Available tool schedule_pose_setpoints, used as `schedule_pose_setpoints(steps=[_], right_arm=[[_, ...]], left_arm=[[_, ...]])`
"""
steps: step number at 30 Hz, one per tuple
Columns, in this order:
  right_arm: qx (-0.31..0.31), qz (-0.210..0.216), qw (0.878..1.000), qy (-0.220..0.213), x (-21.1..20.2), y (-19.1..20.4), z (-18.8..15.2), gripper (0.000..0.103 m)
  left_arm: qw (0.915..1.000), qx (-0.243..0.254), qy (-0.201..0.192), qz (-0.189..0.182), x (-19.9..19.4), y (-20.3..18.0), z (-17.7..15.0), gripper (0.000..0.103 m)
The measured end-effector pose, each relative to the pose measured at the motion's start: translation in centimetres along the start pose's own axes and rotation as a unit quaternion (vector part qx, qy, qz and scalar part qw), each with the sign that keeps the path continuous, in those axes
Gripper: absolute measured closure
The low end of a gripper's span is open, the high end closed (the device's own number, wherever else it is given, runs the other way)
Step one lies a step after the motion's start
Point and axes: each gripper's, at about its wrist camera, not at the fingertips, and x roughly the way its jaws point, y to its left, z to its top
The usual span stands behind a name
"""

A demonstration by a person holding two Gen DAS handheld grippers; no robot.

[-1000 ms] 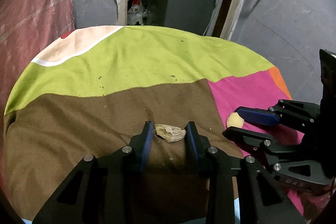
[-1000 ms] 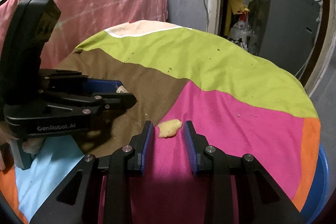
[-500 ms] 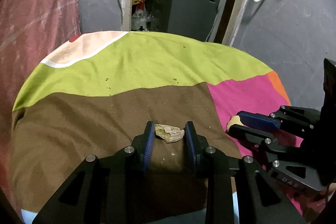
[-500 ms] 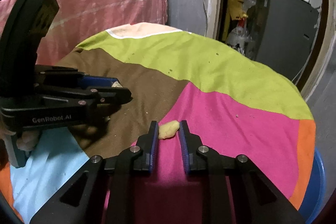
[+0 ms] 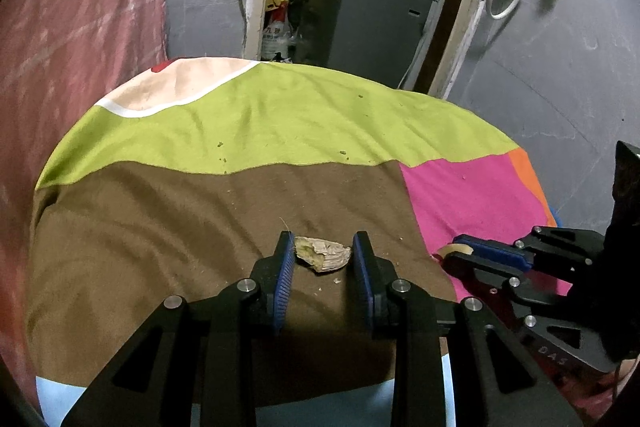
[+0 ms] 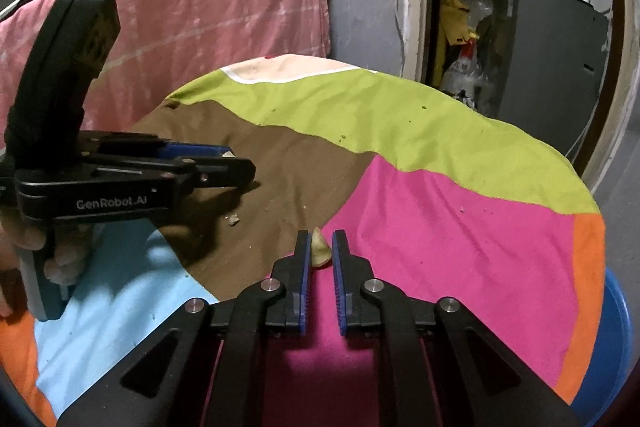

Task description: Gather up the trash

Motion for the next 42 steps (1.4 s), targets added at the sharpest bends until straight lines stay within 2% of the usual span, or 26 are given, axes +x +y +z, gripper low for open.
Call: schedule_pose_setpoints(steps=[4,8,16,20,29,37,42], right_arm=[[-0.003,-0.007,1.000,0.005,0.3,0.2,0.1,0.095],[-0.008,-0.016,1.000,-0.009,-0.2,0.3,-0.1,0.095],[0.019,-0.029,0.995,-0.091,-4.0,-0.1,0.0,0.095],[0.023,-0.046,0.988,-0.143,-6.8,0.0,0.4,0.095],[0.031,-0.099,0.956,-0.273,-15.3,-0.6,0.8,0.095],[0.025,-0.159,0.929,-0.333,-20.9,-1.9,-0.3,0.095],[0.030,-0.198,0.914,-0.353,-23.3,-3.4,-1.4,0.095]], left_arm=[[1.0000,0.000,-0.002,0.000,-0.1,0.0,0.0,0.078],[0.9999,0.005,-0.013,0.004,-0.6,-0.1,-0.2,0.078],[0.9971,0.004,-0.075,0.014,-3.3,-1.1,-0.4,0.078],[0.9921,0.008,-0.123,0.021,-5.5,-2.7,-0.3,0.078],[0.9719,0.015,-0.235,0.012,-10.3,-7.9,0.8,0.078],[0.9545,0.018,-0.297,-0.018,-12.6,-13.2,1.7,0.078],[0.9450,0.030,-0.324,-0.033,-12.9,-17.2,2.0,0.078]])
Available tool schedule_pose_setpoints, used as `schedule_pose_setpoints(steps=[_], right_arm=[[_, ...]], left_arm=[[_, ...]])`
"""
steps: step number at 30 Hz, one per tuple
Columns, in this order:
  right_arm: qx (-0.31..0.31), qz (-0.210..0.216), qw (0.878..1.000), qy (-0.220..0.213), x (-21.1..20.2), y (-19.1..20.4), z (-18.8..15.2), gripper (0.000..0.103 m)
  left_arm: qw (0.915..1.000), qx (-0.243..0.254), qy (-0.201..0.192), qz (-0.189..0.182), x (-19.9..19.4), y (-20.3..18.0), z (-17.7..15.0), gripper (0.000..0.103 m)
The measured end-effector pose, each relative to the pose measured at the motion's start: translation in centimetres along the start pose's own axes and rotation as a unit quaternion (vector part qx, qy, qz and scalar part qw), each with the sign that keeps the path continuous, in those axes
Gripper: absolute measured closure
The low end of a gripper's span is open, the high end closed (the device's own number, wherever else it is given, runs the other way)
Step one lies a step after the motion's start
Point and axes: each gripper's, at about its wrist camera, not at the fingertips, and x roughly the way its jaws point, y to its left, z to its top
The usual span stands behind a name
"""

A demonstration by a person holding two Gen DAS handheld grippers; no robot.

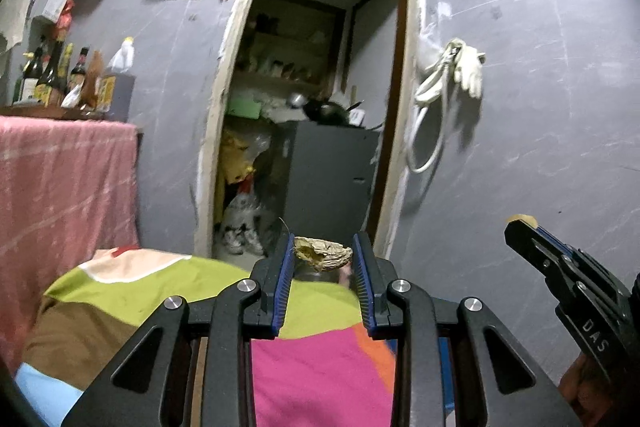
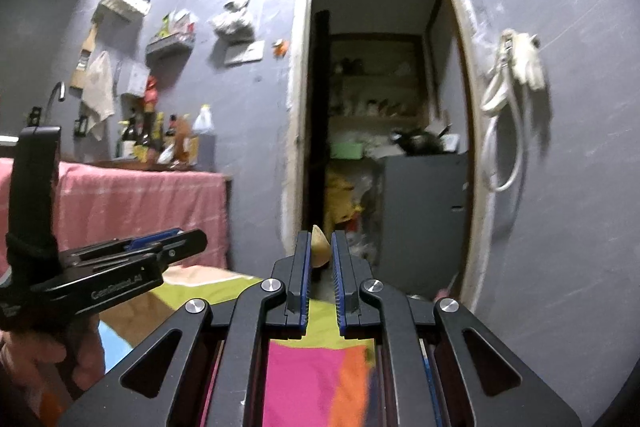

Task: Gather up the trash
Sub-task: 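Carry both held bits over the blue bucket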

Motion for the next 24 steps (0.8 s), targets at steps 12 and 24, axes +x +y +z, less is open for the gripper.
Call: schedule_pose_setpoints(steps=[12,24], right_arm=[[-0.030,-0.079,0.996,-0.030,-2.1,-6.3,-0.7,0.095],[-0.024,-0.136,0.990,-0.018,-2.1,-10.7,-5.1,0.095]], left_arm=[[0.9993,-0.018,-0.028,-0.015,3.0,-7.2,-1.1,0.078],[0.9999,-0.003,-0.013,-0.007,7.4,-11.6,-4.6,0.078]])
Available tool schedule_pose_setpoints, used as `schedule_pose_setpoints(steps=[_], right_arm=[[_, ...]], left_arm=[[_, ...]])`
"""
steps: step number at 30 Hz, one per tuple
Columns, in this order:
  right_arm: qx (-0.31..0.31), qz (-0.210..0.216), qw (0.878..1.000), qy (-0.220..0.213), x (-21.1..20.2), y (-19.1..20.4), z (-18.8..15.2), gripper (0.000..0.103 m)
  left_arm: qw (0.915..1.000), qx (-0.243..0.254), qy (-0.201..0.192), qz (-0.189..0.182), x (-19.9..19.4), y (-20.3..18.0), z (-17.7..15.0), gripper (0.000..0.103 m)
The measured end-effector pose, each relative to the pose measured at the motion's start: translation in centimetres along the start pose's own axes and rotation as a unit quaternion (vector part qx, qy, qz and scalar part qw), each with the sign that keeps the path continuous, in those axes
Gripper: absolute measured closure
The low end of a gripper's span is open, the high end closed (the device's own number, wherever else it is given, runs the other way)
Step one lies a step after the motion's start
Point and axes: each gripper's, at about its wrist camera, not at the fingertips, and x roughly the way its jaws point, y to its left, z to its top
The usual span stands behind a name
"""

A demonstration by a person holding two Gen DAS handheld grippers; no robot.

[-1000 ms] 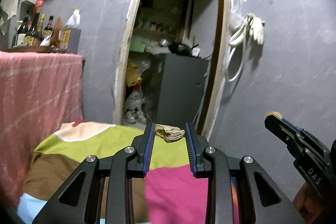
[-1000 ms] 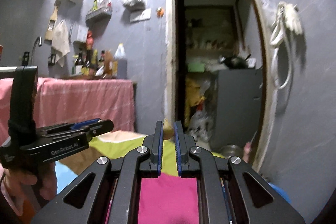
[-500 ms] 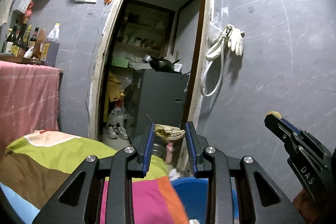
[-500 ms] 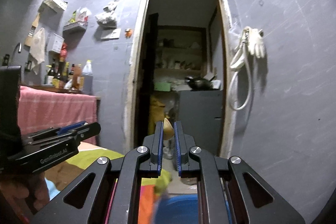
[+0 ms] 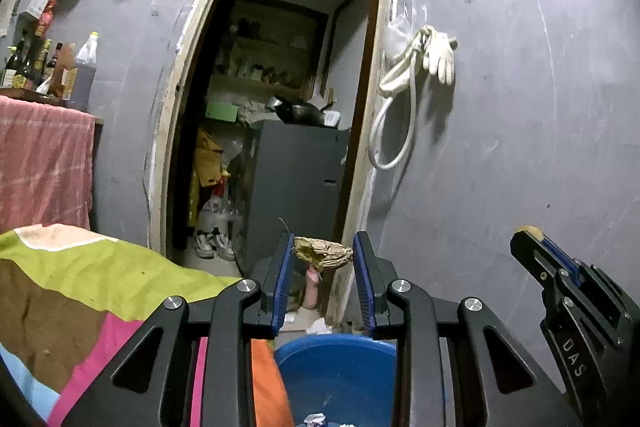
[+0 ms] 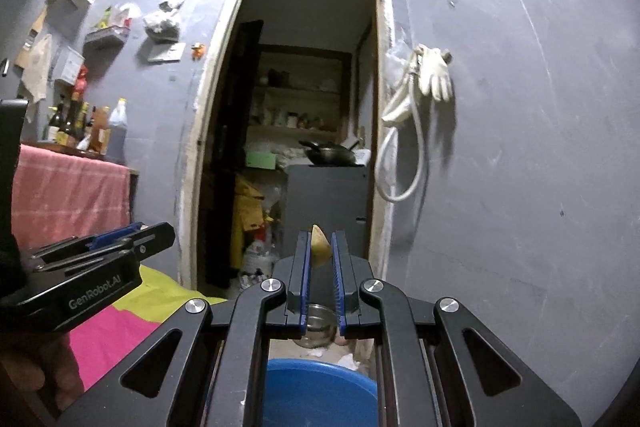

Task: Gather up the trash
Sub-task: 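Carry both held bits over the blue bucket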

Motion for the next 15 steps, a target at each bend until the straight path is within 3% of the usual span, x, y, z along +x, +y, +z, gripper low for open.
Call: schedule_pose_setpoints(steps=[15], right_arm=[[0.022,-0.016,0.999,0.046,2.0,-2.5,-5.3,0.095]], left_arm=[[0.9970,0.003,0.078,0.007,4.8,-1.4,-5.6,0.078]])
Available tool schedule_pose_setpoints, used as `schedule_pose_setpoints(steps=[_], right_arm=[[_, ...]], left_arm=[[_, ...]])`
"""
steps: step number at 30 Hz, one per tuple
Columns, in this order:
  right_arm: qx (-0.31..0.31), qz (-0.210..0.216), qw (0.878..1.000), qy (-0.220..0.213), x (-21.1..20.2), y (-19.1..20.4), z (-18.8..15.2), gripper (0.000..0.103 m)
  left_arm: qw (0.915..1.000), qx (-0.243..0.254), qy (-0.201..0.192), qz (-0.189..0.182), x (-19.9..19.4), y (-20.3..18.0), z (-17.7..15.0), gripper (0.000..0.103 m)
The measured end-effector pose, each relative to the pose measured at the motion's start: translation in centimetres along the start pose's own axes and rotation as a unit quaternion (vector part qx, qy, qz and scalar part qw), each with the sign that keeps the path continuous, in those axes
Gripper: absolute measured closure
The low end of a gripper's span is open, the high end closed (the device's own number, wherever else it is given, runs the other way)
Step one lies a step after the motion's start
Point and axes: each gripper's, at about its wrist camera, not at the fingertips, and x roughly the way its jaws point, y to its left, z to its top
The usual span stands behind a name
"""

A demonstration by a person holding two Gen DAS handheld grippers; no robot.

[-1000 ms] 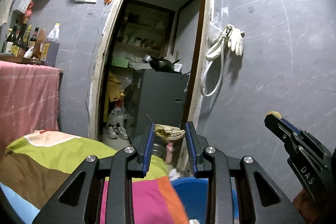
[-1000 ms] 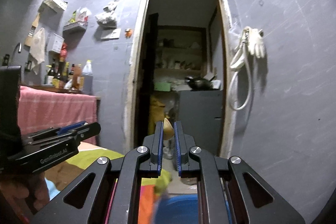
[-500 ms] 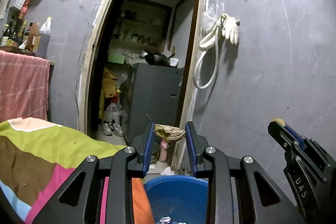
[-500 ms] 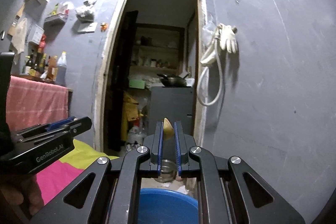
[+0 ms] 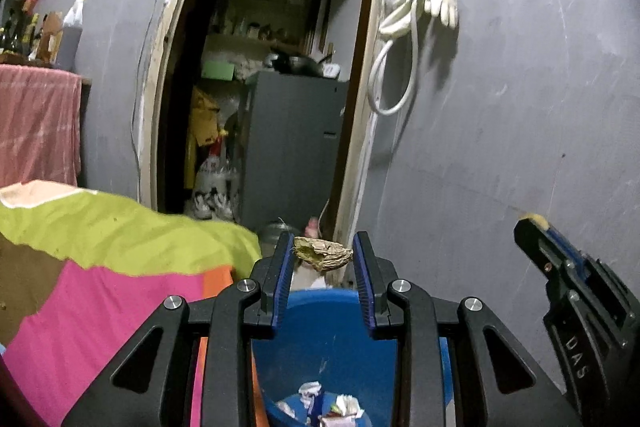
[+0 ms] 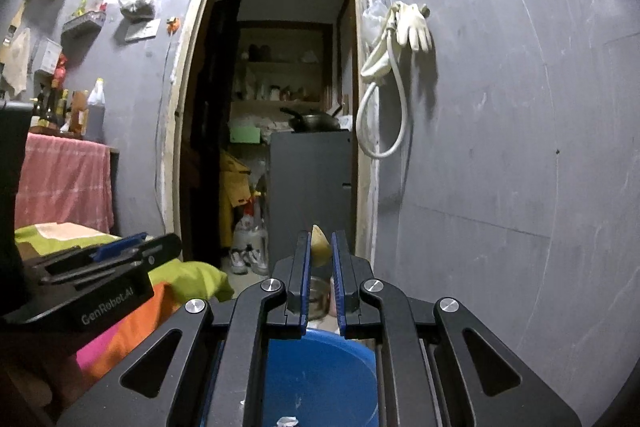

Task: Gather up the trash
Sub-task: 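Carry both held bits over the blue bucket, then open left tool over the bucket while right tool opens too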

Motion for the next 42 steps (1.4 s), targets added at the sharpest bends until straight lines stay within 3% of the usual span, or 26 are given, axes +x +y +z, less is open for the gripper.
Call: schedule_pose_setpoints(steps=[16,32,34,35,38,42], right_arm=[[0.020,0.018,0.997,0.078,3.1,-0.6,-2.2,0.094],[0.038,0.028,0.992,0.114,4.4,-1.3,-3.0,0.094],[0.038,0.028,0.992,0.116,4.4,-1.3,-3.0,0.092],[0.039,0.028,0.992,0.115,4.4,-1.3,-2.9,0.089],[0.044,0.031,0.992,0.112,4.2,-1.5,-2.8,0.075],[0.044,0.024,0.993,0.105,4.0,-1.7,-2.6,0.075]], left_arm=[[0.9982,-0.007,0.059,0.004,2.7,1.4,-2.0,0.078],[0.9950,-0.003,0.099,-0.007,4.1,1.6,-2.6,0.076],[0.9950,-0.004,0.100,-0.007,4.0,1.7,-2.7,0.072],[0.9951,-0.006,0.099,-0.007,4.0,1.8,-2.7,0.067],[0.9952,-0.012,0.096,-0.006,3.9,2.0,-2.6,0.067],[0.9954,-0.020,0.094,-0.003,3.7,2.3,-2.3,0.067]])
